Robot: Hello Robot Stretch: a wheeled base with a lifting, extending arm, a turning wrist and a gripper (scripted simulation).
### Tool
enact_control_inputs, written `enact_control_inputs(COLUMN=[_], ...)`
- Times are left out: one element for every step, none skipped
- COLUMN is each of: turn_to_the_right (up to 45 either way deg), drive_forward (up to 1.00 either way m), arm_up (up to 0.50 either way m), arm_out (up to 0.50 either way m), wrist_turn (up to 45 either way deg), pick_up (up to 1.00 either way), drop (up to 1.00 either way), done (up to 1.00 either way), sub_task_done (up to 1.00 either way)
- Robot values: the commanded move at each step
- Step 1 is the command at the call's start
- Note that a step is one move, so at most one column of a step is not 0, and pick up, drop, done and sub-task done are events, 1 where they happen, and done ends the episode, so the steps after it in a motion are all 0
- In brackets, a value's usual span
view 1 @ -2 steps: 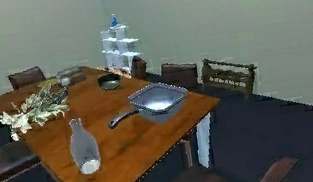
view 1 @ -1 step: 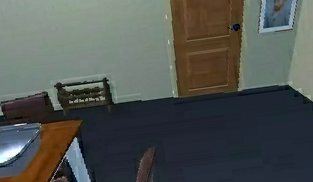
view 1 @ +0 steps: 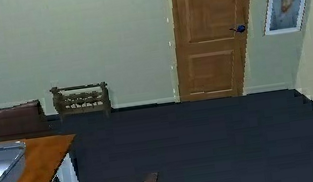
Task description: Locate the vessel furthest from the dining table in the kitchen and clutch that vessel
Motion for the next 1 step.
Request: enact_control_inputs(turn_to_the_right=[45.0], drive_forward=[0.00], arm_up=[0.00], arm_out=[0.00], wrist_turn=[0.0], pick_up=[0.00], drop=[0.00], done=[0.00], sub_task_done=[0.00])
